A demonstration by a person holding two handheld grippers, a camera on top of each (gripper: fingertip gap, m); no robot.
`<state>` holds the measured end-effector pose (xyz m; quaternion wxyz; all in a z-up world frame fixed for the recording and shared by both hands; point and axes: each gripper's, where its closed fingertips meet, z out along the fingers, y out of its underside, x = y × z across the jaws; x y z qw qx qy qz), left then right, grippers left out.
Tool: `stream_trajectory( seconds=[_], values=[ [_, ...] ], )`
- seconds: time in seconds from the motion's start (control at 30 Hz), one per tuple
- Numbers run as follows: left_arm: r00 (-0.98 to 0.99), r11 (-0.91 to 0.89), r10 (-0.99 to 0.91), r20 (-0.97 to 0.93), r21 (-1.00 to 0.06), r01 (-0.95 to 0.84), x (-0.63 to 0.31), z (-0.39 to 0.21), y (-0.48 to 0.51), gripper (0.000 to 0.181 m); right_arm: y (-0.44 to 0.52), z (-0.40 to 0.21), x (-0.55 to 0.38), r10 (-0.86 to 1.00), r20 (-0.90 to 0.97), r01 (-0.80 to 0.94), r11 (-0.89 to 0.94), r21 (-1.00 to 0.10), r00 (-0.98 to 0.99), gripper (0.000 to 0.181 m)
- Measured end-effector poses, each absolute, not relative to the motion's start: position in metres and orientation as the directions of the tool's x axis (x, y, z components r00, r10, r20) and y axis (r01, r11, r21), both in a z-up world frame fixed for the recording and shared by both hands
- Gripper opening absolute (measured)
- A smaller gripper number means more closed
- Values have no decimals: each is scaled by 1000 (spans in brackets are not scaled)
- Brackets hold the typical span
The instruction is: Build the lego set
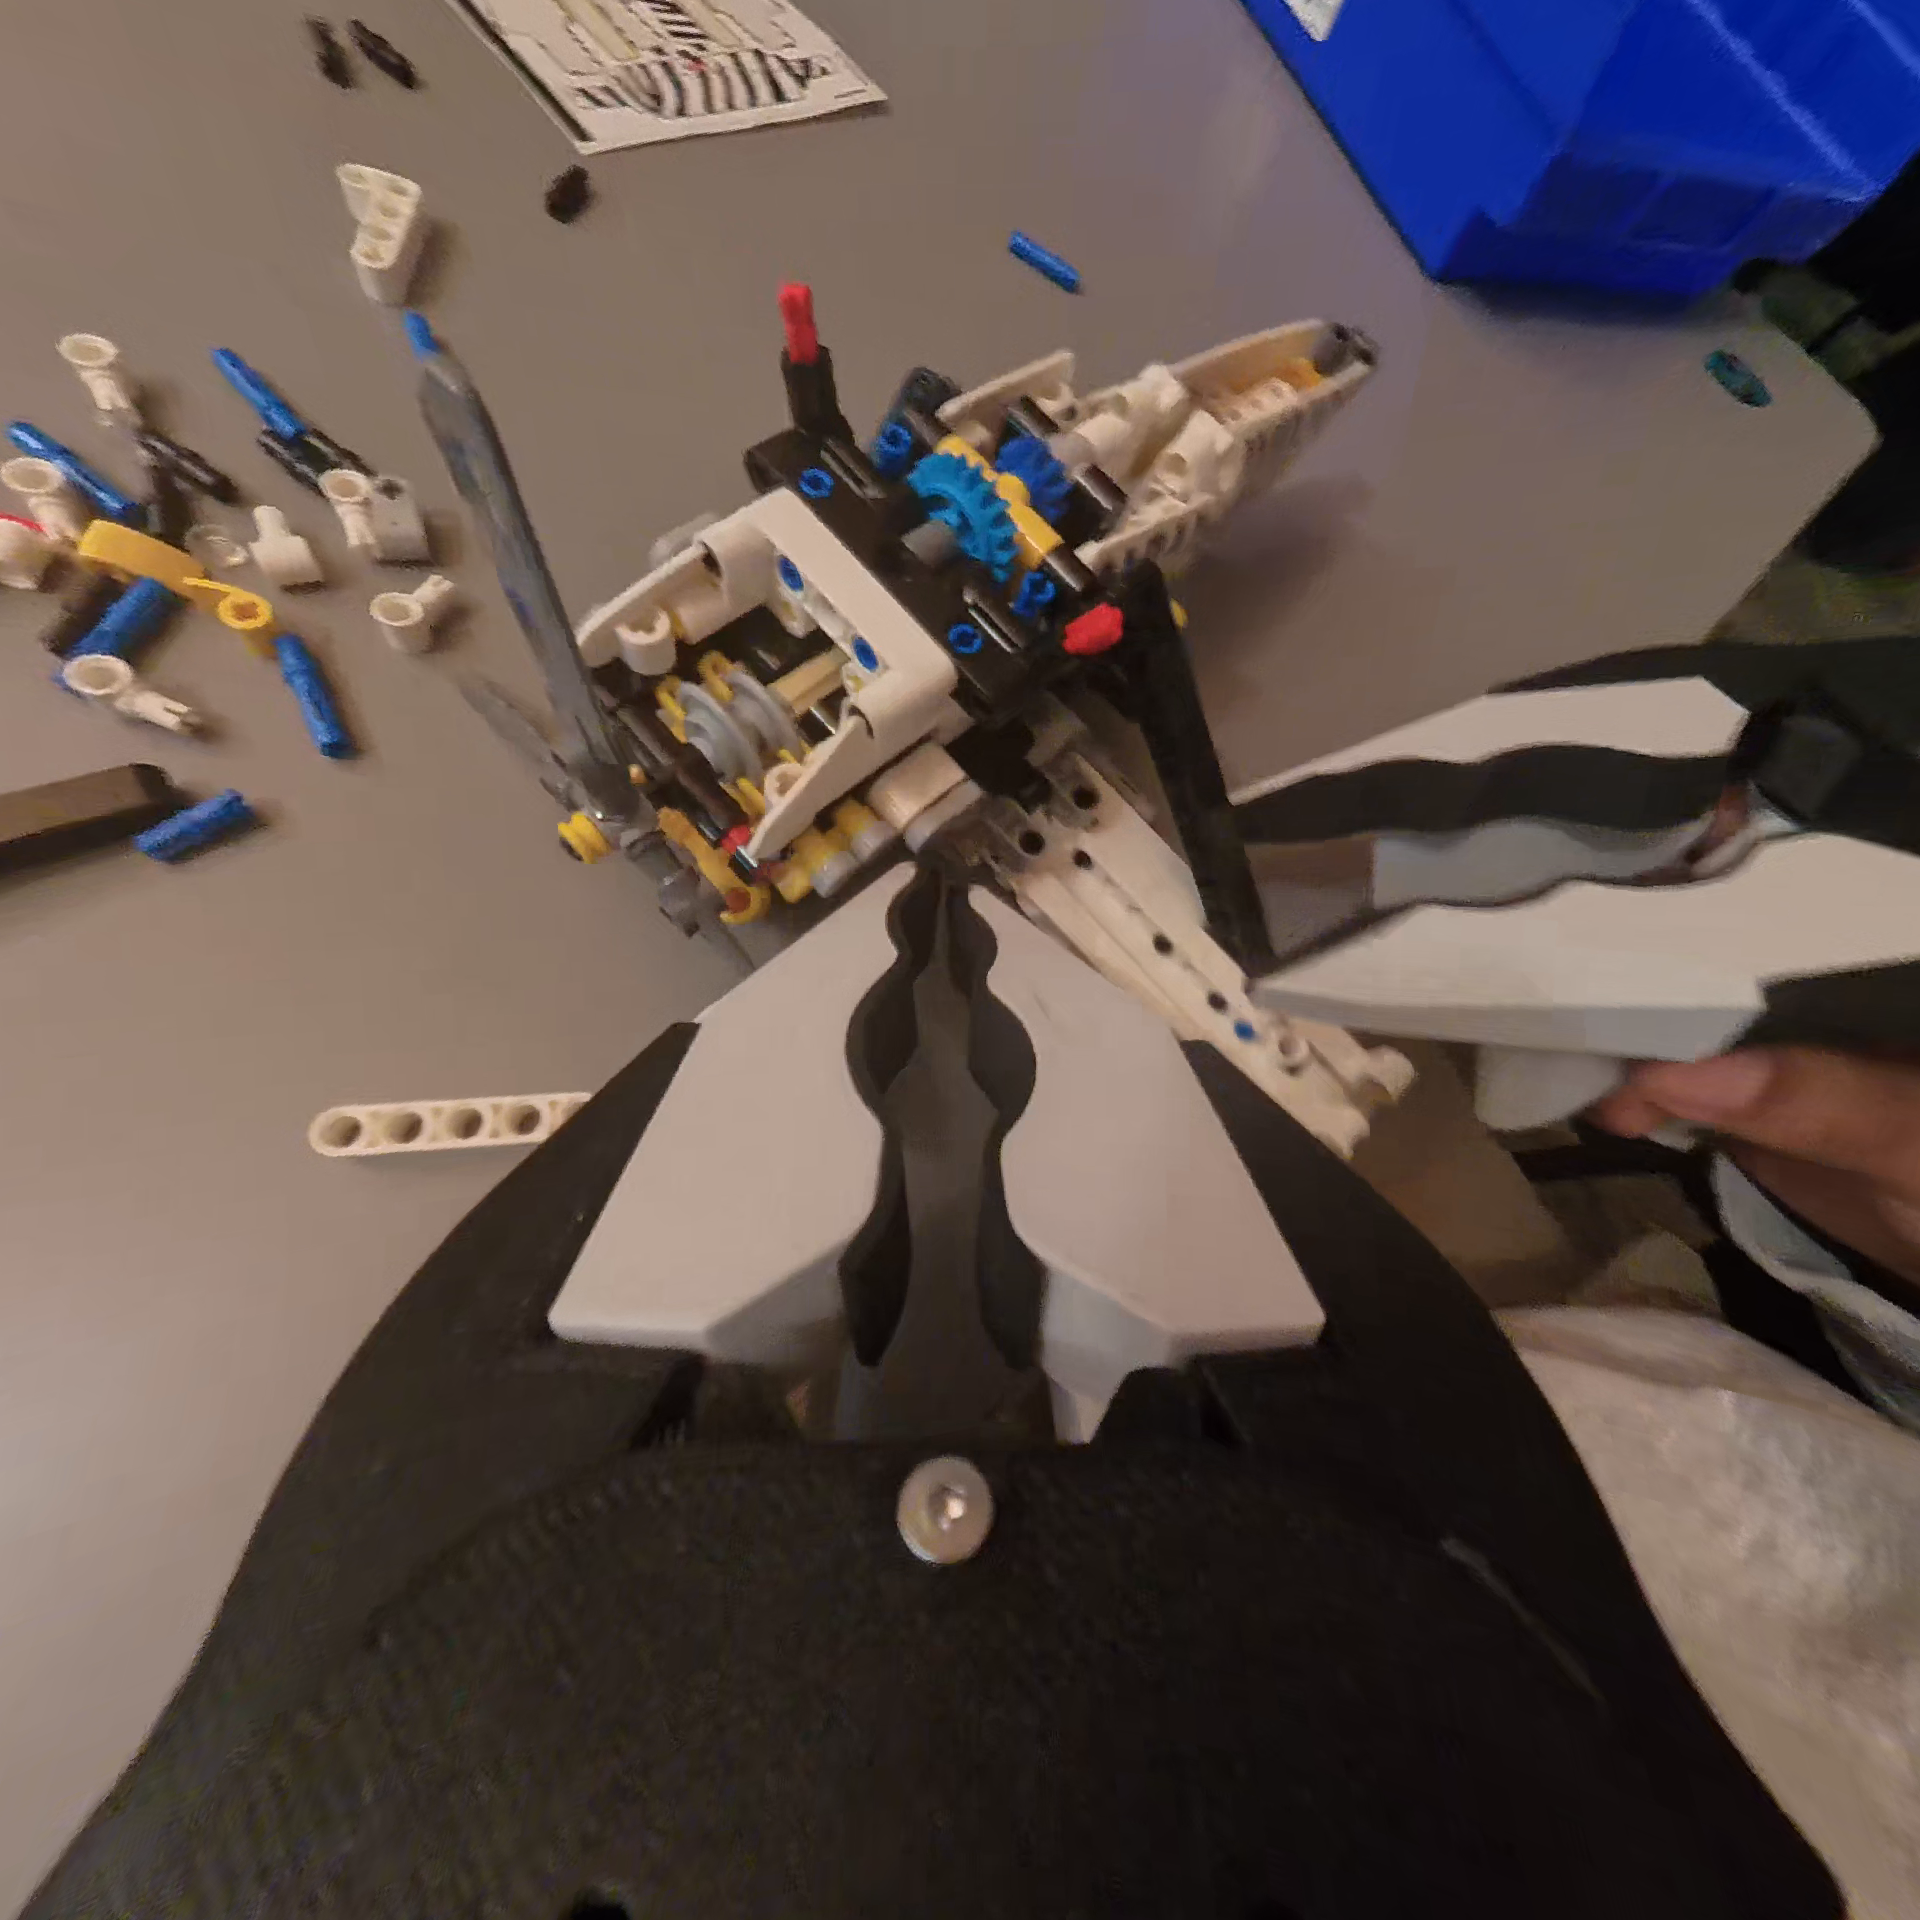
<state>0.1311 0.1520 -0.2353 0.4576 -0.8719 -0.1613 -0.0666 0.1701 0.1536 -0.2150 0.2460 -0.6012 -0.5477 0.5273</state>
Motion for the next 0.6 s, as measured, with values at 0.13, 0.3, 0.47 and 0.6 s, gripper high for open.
stream_trajectory(
  seconds=[0.13, 0.3, 0.47, 0.6],
  values=[
    [925, -527, 274, 265, -763, 374, 113, -239, 152, 0, 133, -209, 160, 880, -430, 374, -336, -864, -204, 44],
    [907, -551, 258, 331, -721, 420, 108, -242, 153, 0, 114, -211, 150, 901, -345, 401, -222, -889, -264, 56],
    [903, -562, 221, 369, -708, 427, 109, -241, 149, 6, 137, -191, 162, 960, -94, 288, -15, -958, -262, 43],
    [875, -546, 211, 436, -690, 475, 109, -239, 147, 10, 180, -165, 177, 943, 280, 179, 311, -933, -179, 45]
  ],
)
